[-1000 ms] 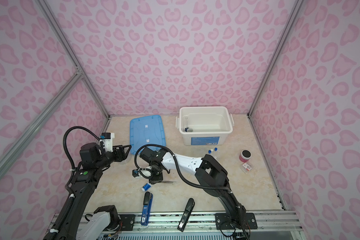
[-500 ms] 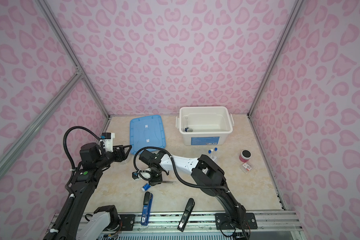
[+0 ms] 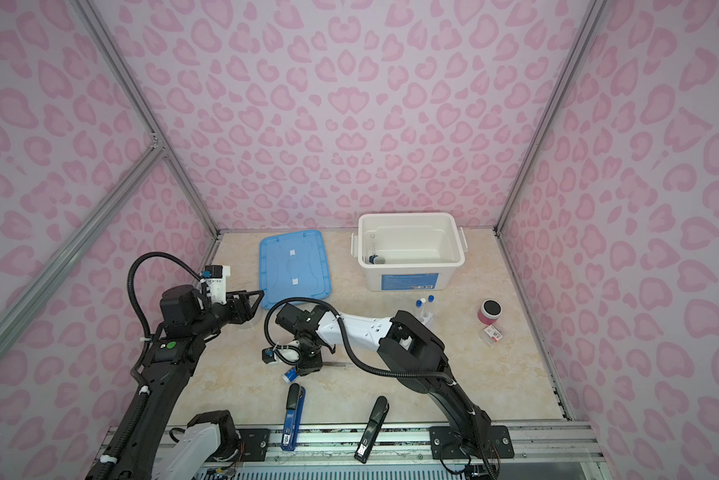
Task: Organize the chemistry lab equipment
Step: 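Lower the right gripper onto the bandage roll and close on it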
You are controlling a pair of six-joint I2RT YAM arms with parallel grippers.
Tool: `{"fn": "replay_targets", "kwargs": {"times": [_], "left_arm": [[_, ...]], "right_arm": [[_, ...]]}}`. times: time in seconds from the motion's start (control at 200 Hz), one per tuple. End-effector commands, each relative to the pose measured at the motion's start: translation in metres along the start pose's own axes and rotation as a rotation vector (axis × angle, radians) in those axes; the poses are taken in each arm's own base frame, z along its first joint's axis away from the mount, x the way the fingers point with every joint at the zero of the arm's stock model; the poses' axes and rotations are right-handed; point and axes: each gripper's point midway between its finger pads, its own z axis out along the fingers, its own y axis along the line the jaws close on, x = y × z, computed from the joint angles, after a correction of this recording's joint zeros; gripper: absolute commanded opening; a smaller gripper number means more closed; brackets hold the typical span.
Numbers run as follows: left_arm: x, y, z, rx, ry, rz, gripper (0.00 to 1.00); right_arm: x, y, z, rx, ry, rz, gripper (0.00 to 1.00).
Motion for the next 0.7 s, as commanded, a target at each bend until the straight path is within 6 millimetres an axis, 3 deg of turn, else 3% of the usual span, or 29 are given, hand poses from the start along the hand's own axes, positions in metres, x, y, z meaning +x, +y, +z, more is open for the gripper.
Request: {"fn": "replay_targets", "kwargs": {"times": [0.0, 0.425, 0.695], "left_arm": [[-0.008, -0.004, 0.0, 0.018, -0.024, 0.025, 0.66], [-0.007, -0.004, 0.0, 0.016, -0.022, 0.025, 0.66], [-0.007, -0.003, 0.0, 0.017, -0.02, 0.023, 0.66]], "right_arm": [[0.0, 0.001, 0.006, -0.007, -0.005, -0.005, 0.55], [0.002, -0.003, 0.018, 0.004, 0.0, 0.003, 0.51], [-0.006, -0.01, 0.011, 0.009, -0.039, 0.034, 0.4]]}}
